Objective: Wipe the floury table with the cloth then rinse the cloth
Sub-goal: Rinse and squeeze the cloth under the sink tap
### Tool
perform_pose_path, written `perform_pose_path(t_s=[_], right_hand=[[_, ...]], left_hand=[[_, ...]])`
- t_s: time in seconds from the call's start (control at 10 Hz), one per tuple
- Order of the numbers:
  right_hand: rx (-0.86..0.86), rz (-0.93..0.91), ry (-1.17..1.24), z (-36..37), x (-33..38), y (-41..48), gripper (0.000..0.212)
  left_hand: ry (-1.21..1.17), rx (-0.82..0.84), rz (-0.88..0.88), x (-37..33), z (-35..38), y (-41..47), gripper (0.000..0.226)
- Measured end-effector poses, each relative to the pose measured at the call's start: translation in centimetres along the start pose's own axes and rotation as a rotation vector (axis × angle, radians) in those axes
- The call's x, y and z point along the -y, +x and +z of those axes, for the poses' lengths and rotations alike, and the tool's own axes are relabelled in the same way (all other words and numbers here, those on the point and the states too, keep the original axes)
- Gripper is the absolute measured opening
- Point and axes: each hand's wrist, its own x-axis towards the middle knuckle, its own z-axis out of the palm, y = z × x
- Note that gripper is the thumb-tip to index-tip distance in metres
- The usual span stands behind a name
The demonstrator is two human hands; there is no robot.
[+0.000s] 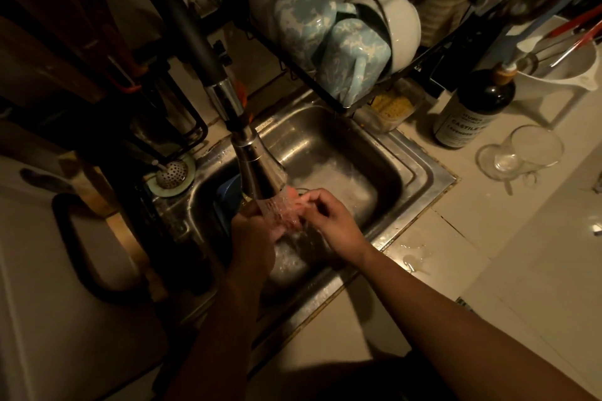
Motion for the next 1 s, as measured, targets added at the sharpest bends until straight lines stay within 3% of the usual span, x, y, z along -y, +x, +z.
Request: perform_pose_path(t_s=[0.1,0.2,0.3,0.4,0.5,0.6,0.7,0.8,0.9,1.0], right_hand=[[0.037,0.416,0.460,-0.5,0.0,-0.7,0.023],[0.090,0.590,0.486,-0.4,-0.8,-0.5,0.037],[0.031,0.506,0.533,0.1,-0.3,0.1,0.017],[0.012,0.451,0.602,0.2,0.2,0.3,0.020],[0.026,0.367,0.606,0.5,0.0,0.0,0.027],[-0.029,0.177,0.415,1.1,-0.3,-0.7,0.028],[-0.043,-0.024,-0.023,0.6,-0.5,-0.2,0.026],[-0.145,-0.047,-0.155,0.2,-0.4,0.5,0.017],[-0.089,-0.112,-0.161,0.8,0.2,-0.4,0.022],[0.084,-0.199,-0.223,1.3,0.6,-1.2,0.027]], left_hand=[[-0.200,0.149,0.100,-1.6,0.6,-1.1,0.030],[0.462,0.346,0.471,-1.7,-0.8,-1.7,0.017],[0.056,0.307,0.126,-1.5,-1.2,-0.4,0.028],[0.153,0.123,0.119,-0.1,-1.2,-0.2,0.041],[0.119,0.077,0.042,0.1,-1.3,0.1,0.054],[0.192,0.017,0.093,0.4,-1.0,0.2,0.053],[0.211,-0.016,0.052,0.8,-0.4,-0.4,0.035],[0.235,-0.063,0.034,1.4,0.0,-0.6,0.016],[0.259,-0.155,0.058,1.6,-0.1,0.0,0.010],[0.451,-0.259,0.097,1.7,-0.5,0.9,0.010]])
